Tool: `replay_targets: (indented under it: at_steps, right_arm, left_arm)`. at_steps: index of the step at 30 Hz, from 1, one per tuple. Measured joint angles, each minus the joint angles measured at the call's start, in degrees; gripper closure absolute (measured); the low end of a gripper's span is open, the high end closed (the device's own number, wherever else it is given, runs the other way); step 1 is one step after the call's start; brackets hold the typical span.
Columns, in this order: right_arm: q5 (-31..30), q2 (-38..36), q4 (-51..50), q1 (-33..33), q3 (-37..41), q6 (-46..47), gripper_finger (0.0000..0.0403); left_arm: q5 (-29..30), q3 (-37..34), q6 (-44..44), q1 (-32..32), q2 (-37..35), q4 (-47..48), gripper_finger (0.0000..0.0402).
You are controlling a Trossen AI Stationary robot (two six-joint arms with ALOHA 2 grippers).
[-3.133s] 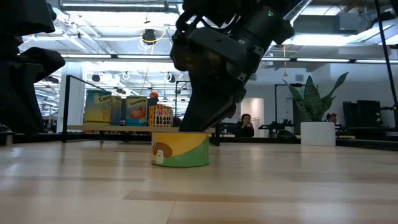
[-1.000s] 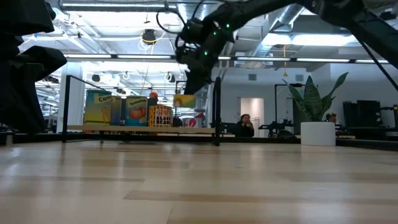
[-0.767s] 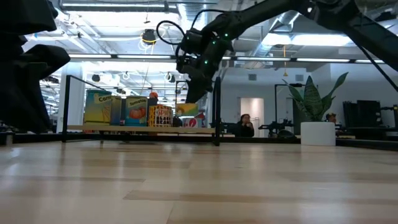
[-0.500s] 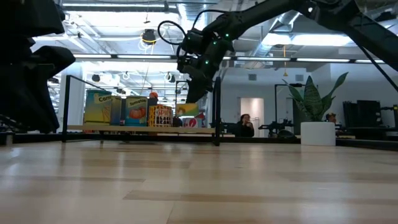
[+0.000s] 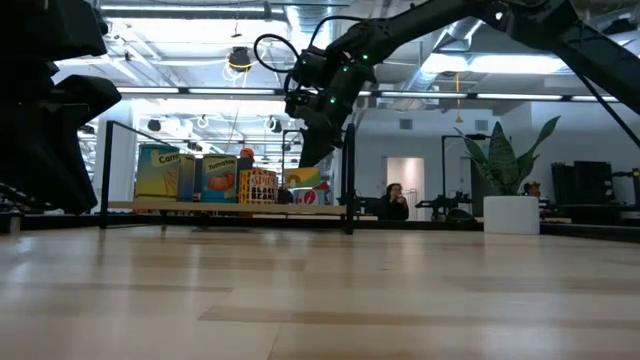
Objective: Pick and place cans onto a shelf
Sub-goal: Put the mushroom can on the shelf
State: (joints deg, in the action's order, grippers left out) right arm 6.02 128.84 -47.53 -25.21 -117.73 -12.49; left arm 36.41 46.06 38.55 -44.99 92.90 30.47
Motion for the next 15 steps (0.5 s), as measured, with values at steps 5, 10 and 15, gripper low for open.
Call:
replay_targets:
  at_steps: [5,10,15]
  right_arm:
    - [-0.02,0.0,0.0,0.0,0.0,0.42,0.0347]
    - [-0.02,0.0,0.03,-0.02,0.0,0.43,0.0337]
    - [-0.04,0.0,0.17,-0.02,0.0,0.48,0.0331]
  left_arm:
    - [-0.01,0.0,0.11,0.0,0.0,-0.01,0.0379]
    - [-0.03,0.0,0.24,0.0,0.0,-0.01,0.0379]
    - [-0.03,0.0,0.26,0.0,0.0,-0.01,0.0379]
